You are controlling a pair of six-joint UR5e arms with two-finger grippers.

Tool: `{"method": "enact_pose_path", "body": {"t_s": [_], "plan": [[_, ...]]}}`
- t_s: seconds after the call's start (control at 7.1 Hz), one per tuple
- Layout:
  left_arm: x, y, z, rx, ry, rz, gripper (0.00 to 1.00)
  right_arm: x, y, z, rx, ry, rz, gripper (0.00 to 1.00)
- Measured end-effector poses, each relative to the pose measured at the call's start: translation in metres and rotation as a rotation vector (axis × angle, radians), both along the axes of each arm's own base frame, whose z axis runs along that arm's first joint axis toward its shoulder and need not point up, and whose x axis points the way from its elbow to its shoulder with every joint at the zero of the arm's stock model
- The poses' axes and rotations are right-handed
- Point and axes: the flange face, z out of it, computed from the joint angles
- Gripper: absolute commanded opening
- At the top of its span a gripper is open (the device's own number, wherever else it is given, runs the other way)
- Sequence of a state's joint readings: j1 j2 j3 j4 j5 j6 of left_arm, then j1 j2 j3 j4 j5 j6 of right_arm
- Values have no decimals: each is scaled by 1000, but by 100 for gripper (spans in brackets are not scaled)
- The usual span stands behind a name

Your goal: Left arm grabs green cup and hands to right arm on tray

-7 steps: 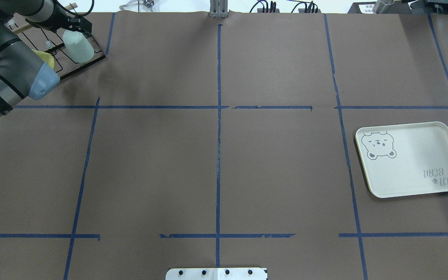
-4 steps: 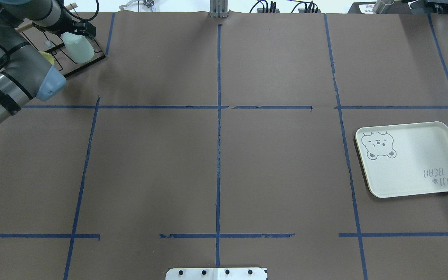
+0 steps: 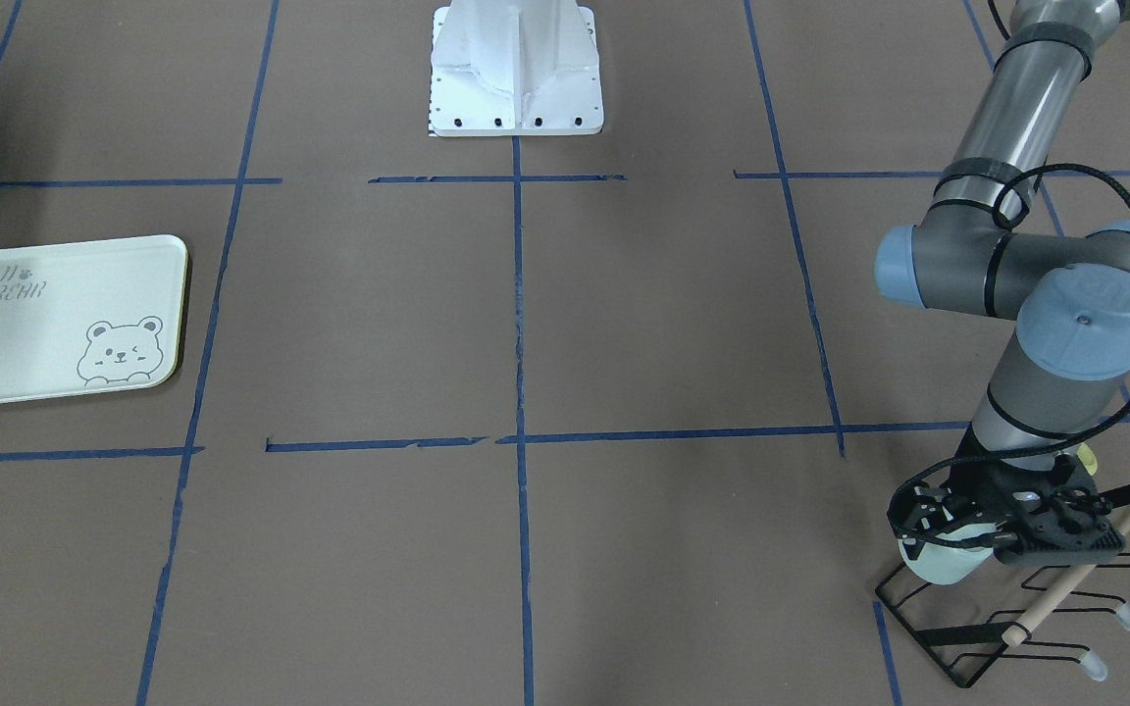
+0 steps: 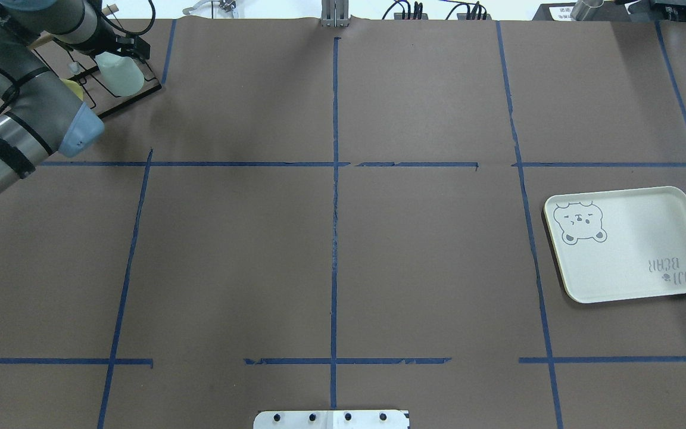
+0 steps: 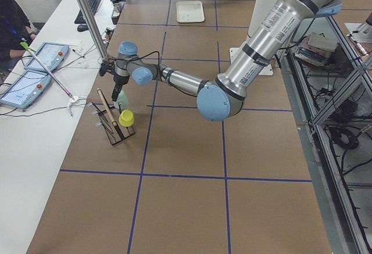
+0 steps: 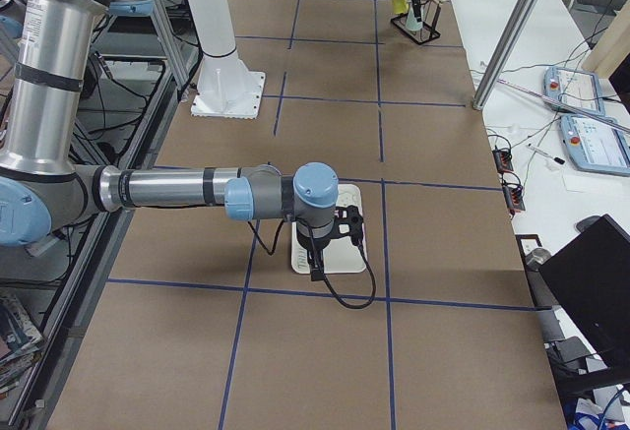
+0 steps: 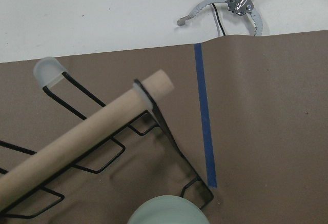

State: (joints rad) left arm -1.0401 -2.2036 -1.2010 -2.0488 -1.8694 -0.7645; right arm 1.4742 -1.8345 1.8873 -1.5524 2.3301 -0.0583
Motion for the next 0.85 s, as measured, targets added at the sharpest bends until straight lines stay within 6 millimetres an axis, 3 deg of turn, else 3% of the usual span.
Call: {"method": "enact_pose_path", "body": {"t_s": [0.28, 0.42, 0.56, 0.7, 0.85], "plan": [[-1, 2, 4, -5, -2, 4, 100, 0, 0, 0, -1, 0, 0, 100], [-1, 2, 5, -7, -2, 6, 79, 0, 0, 0, 0, 0, 0, 100], [-1, 2, 4, -8, -2, 6, 52, 0, 0, 0, 0, 0, 0, 100], [-1, 2, 4, -11, -1, 6, 38, 0, 0, 0, 0, 0, 0, 100], [-1, 3, 2, -11, 0, 5, 32, 0, 0, 0, 0, 0, 0, 100]]}}
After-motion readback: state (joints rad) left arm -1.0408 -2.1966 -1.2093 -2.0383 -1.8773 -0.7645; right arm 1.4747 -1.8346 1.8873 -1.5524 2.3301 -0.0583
